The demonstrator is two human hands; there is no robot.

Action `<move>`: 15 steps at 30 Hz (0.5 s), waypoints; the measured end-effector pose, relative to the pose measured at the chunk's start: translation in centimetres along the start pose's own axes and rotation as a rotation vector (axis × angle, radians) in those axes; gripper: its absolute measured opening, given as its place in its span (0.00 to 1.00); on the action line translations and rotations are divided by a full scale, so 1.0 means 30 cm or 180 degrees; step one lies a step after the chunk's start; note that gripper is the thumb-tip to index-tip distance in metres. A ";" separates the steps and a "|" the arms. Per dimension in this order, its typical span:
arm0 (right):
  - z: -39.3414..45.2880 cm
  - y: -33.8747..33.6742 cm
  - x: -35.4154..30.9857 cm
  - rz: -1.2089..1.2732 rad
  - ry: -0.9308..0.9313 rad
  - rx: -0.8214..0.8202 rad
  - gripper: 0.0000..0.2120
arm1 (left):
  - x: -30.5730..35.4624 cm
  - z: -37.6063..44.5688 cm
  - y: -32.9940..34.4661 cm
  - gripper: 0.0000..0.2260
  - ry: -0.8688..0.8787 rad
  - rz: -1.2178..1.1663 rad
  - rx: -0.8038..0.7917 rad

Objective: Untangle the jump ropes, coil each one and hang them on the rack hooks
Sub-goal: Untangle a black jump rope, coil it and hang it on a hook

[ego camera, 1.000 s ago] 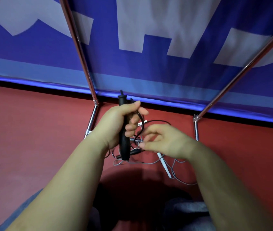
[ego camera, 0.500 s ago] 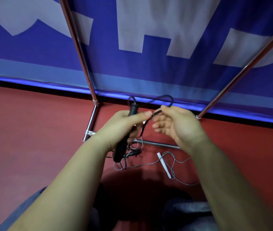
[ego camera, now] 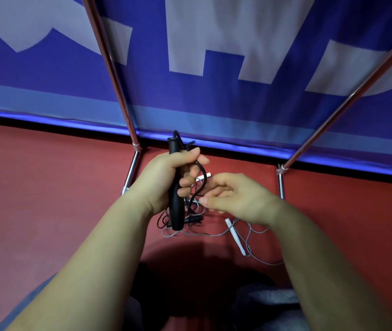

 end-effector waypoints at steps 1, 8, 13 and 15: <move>-0.001 0.000 -0.005 0.0066 -0.0030 -0.0016 0.04 | 0.002 -0.001 0.001 0.08 -0.0018 -0.0113 -0.0037; 0.001 -0.004 -0.021 -0.0056 -0.0155 0.0375 0.06 | -0.005 0.004 0.009 0.10 0.0093 -0.0001 -0.0172; -0.005 -0.061 -0.045 0.1864 -0.0106 0.0898 0.12 | -0.028 -0.002 -0.007 0.07 0.0112 0.1533 0.0086; -0.014 -0.094 -0.046 0.2874 -0.0210 0.1086 0.12 | -0.048 -0.009 -0.003 0.12 -0.0018 0.2078 -0.0039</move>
Point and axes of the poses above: each hand's wrist, its own z-axis towards the middle knuckle, its own y-axis out of the palm, x = y × z, the point moved 3 cm from there along z, towards the middle knuckle, and after that the axes turned 2 degrees about -x, right-handed, at the moved point
